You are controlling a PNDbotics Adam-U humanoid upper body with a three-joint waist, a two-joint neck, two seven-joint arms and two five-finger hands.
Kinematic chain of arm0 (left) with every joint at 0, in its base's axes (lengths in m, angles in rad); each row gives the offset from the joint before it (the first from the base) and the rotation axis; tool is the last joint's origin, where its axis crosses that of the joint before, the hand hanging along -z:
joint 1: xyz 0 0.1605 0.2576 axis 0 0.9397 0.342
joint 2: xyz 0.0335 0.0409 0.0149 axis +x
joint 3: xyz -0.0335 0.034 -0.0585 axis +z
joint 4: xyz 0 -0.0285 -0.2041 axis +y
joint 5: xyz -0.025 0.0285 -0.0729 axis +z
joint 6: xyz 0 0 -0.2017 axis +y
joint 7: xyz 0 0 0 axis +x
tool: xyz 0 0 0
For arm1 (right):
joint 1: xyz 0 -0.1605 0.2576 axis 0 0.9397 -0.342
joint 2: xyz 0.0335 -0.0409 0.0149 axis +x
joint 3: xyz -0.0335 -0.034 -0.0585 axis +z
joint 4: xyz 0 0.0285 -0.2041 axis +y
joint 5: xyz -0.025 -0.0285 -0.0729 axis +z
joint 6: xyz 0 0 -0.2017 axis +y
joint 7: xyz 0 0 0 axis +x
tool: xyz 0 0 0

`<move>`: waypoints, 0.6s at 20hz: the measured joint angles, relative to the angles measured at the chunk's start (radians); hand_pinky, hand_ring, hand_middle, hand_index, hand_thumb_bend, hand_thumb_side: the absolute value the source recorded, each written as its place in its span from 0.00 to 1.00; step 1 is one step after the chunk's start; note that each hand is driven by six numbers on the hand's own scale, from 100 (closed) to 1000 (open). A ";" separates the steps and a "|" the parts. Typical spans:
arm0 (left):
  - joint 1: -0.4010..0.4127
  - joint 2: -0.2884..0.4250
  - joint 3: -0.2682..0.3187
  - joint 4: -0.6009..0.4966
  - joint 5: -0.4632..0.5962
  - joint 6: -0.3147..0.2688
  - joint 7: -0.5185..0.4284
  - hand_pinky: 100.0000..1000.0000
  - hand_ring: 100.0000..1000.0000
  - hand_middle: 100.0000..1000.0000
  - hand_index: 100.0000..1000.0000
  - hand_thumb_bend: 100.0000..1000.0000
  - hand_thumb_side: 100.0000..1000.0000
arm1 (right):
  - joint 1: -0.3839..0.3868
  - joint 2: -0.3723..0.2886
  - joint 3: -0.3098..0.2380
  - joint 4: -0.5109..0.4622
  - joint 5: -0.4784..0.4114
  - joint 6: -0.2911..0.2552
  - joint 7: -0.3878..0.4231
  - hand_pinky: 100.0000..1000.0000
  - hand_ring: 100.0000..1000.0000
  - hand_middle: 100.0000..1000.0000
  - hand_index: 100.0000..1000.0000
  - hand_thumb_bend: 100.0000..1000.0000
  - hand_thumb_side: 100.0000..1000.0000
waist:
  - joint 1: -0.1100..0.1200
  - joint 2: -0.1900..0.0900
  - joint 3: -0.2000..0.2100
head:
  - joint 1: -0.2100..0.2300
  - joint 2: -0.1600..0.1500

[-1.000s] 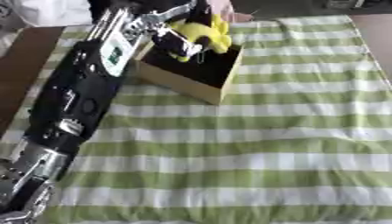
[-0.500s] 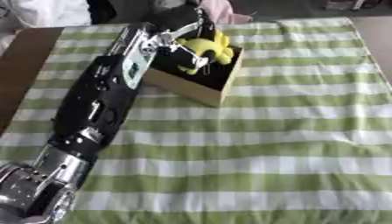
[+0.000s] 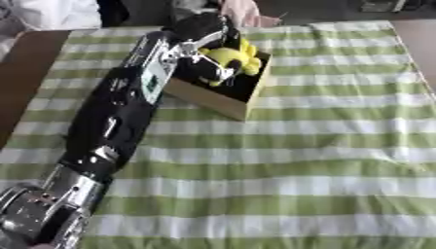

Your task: Pick up objects on the table and place them in the box.

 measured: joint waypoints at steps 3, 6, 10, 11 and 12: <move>0.001 -0.003 0.000 -0.003 -0.024 -0.013 -0.008 0.57 0.67 0.61 0.75 0.00 0.06 | 0.000 0.000 0.000 0.000 0.000 0.000 0.000 0.62 0.70 0.70 0.76 0.00 0.66 | -0.001 0.001 -0.001 | 0.000 0.000; 0.004 -0.003 0.001 -0.003 -0.055 -0.022 -0.014 0.64 0.73 0.66 0.82 0.00 0.06 | 0.000 0.000 0.000 0.000 -0.003 0.000 0.000 0.62 0.70 0.70 0.76 0.00 0.66 | -0.001 0.001 -0.001 | 0.000 0.000; 0.007 -0.003 0.006 -0.003 -0.081 -0.031 -0.019 0.71 0.78 0.73 0.87 0.00 0.06 | 0.000 0.000 0.000 0.000 -0.004 0.000 0.000 0.62 0.70 0.70 0.76 0.00 0.66 | -0.003 0.001 -0.001 | 0.000 0.000; 0.009 -0.003 0.006 -0.004 -0.086 -0.032 -0.020 0.71 0.78 0.73 0.87 0.00 0.06 | 0.000 0.000 0.000 0.000 -0.005 0.000 0.000 0.62 0.70 0.70 0.76 0.00 0.66 | -0.004 0.001 -0.001 | 0.000 0.000; 0.012 -0.003 0.007 -0.006 -0.091 -0.032 -0.021 0.71 0.78 0.73 0.86 0.00 0.07 | 0.000 0.000 0.000 0.000 -0.005 0.000 0.000 0.62 0.70 0.70 0.76 0.00 0.66 | -0.005 0.001 -0.001 | 0.000 0.000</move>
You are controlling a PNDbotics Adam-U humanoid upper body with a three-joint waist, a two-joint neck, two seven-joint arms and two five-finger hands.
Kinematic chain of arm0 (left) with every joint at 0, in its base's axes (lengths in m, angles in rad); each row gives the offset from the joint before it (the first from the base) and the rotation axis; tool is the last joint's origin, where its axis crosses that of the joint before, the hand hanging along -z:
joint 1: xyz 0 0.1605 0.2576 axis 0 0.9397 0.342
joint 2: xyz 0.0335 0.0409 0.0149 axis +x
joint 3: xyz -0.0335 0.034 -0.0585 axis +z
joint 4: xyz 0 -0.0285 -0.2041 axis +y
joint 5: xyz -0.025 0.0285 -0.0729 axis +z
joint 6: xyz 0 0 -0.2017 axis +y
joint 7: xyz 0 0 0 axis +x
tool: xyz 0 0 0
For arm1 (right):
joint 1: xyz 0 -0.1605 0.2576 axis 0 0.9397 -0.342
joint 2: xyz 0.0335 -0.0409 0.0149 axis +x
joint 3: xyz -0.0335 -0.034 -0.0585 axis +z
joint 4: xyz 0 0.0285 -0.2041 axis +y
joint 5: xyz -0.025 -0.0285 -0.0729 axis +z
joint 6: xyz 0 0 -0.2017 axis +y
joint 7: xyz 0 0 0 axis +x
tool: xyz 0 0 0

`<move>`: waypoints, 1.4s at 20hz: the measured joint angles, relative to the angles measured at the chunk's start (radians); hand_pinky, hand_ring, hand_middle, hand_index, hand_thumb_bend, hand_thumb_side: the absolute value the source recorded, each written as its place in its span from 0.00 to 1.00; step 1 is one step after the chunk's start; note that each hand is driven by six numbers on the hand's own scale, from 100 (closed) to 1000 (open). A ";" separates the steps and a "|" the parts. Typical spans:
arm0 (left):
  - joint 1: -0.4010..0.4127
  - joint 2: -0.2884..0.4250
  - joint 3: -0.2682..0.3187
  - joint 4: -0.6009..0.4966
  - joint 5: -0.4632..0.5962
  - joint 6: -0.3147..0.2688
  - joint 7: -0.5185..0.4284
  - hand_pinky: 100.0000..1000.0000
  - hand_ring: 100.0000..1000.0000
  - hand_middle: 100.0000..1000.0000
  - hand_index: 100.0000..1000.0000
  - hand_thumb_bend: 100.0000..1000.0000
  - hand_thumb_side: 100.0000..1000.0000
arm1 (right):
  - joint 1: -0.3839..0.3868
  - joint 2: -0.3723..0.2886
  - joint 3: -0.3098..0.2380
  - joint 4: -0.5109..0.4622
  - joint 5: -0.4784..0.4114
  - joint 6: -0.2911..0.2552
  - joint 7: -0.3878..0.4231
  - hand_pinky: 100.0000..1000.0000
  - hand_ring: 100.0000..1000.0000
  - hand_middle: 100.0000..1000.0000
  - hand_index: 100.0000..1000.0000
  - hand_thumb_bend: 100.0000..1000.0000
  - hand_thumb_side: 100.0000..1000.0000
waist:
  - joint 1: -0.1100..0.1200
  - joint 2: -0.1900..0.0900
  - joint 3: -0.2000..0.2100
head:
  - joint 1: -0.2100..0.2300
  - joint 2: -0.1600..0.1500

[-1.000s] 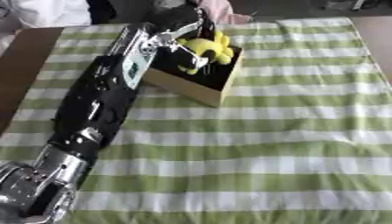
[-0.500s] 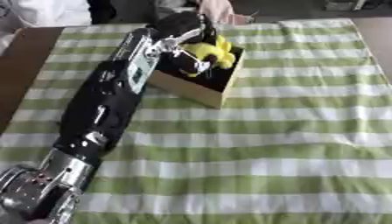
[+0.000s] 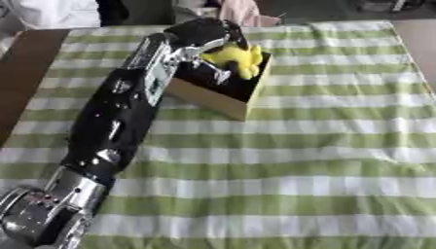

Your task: Pick up objects on the table and place them in the box.

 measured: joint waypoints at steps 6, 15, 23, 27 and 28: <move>0.002 0.000 0.006 -0.013 -0.008 0.016 -0.005 0.70 0.78 0.72 0.88 0.00 0.17 | 0.000 0.001 0.000 0.000 -0.003 0.000 0.000 0.62 0.70 0.70 0.76 0.00 0.66 | -0.003 0.000 0.000 | 0.000 0.000; 0.005 -0.001 0.006 -0.059 0.020 0.048 -0.020 0.72 0.79 0.71 0.86 0.00 0.52 | 0.001 0.001 0.000 0.000 -0.003 0.000 0.000 0.62 0.70 0.70 0.76 0.00 0.66 | -0.003 -0.001 0.000 | -0.002 0.000; 0.011 -0.001 0.009 -0.097 0.047 0.064 -0.035 0.66 0.75 0.67 0.82 0.00 0.46 | 0.005 0.007 0.000 0.000 -0.003 0.001 0.002 0.62 0.70 0.70 0.76 0.00 0.65 | -0.007 -0.008 0.003 | -0.004 0.000; 0.017 0.000 0.022 -0.147 0.096 0.097 -0.029 0.63 0.73 0.65 0.80 0.00 0.41 | 0.006 0.008 0.000 0.000 -0.003 0.001 0.002 0.62 0.71 0.70 0.76 0.00 0.65 | -0.010 -0.009 0.006 | -0.004 0.000; 0.019 0.000 0.025 -0.168 0.115 0.109 -0.025 0.63 0.73 0.64 0.80 0.00 0.46 | 0.006 0.008 0.000 0.000 -0.003 0.001 0.002 0.62 0.71 0.70 0.76 0.00 0.65 | -0.010 -0.010 0.006 | -0.004 0.000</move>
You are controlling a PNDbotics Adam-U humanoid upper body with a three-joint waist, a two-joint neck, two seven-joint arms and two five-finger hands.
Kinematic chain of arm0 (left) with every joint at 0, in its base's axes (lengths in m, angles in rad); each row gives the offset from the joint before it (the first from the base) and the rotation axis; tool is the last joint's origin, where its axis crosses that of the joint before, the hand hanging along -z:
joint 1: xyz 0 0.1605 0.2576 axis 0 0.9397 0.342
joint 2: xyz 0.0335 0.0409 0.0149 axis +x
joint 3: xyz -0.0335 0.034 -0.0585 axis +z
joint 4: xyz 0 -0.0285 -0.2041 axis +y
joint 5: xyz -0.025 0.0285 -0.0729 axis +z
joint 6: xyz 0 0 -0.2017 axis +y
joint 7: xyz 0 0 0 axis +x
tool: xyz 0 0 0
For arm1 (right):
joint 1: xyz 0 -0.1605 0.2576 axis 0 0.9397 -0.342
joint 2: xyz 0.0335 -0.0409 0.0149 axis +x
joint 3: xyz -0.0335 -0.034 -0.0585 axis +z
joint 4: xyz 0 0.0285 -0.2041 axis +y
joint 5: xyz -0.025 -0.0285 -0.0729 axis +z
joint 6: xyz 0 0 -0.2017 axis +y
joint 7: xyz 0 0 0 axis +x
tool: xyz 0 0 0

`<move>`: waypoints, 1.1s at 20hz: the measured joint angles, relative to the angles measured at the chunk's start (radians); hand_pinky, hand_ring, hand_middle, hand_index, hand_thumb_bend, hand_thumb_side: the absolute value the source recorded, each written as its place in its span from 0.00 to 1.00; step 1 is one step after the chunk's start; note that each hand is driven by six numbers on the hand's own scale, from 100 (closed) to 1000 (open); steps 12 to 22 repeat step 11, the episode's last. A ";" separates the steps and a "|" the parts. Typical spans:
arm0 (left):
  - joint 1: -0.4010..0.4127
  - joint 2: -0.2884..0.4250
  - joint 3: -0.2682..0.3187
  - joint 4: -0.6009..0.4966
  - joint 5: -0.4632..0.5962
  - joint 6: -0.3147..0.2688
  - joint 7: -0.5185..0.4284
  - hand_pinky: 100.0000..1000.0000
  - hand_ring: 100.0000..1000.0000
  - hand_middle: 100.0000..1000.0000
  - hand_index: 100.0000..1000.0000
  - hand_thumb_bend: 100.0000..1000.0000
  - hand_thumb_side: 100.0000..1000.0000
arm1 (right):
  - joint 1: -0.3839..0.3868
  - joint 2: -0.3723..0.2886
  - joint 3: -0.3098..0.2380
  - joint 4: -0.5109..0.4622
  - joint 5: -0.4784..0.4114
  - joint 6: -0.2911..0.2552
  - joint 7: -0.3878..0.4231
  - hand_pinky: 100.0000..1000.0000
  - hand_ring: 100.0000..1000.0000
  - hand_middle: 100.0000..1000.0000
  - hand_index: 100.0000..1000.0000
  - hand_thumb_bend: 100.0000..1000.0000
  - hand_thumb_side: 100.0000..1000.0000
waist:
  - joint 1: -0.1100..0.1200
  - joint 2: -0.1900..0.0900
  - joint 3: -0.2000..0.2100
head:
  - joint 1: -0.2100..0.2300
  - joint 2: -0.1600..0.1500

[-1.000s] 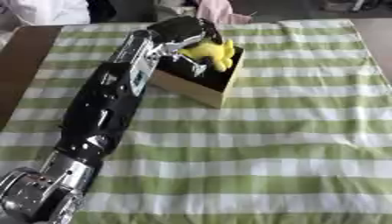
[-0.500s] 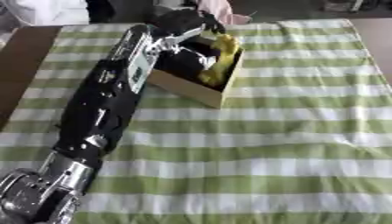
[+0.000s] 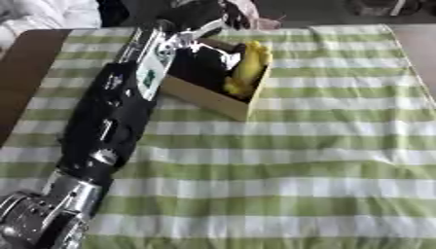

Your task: Pick up objects on the table and place them in the box.

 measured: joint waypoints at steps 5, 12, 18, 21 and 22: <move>0.014 0.020 0.003 -0.146 0.158 0.072 0.038 0.59 0.71 0.62 0.78 0.00 0.47 | -0.006 0.000 0.000 0.000 0.001 -0.001 -0.001 0.63 0.71 0.70 0.76 0.00 0.63 | 0.001 -0.002 0.000 | -0.002 0.001; 0.085 0.107 -0.016 -0.387 0.485 0.145 0.148 0.58 0.71 0.63 0.77 0.00 0.52 | -0.021 -0.024 -0.001 0.000 0.016 -0.005 -0.007 0.64 0.71 0.70 0.76 0.00 0.62 | 0.007 -0.003 0.002 | -0.006 0.003; 0.085 0.107 -0.016 -0.387 0.485 0.145 0.148 0.58 0.71 0.63 0.77 0.00 0.52 | -0.021 -0.024 -0.001 0.000 0.016 -0.005 -0.007 0.64 0.71 0.70 0.76 0.00 0.62 | 0.007 -0.003 0.002 | -0.006 0.003; 0.085 0.107 -0.016 -0.387 0.485 0.145 0.148 0.58 0.71 0.63 0.77 0.00 0.52 | -0.021 -0.024 -0.001 0.000 0.016 -0.005 -0.007 0.64 0.71 0.70 0.76 0.00 0.62 | 0.007 -0.003 0.002 | -0.006 0.003; 0.085 0.107 -0.016 -0.387 0.485 0.145 0.148 0.58 0.71 0.63 0.77 0.00 0.52 | -0.021 -0.024 -0.001 0.000 0.016 -0.005 -0.007 0.64 0.71 0.70 0.76 0.00 0.62 | 0.007 -0.003 0.002 | -0.006 0.003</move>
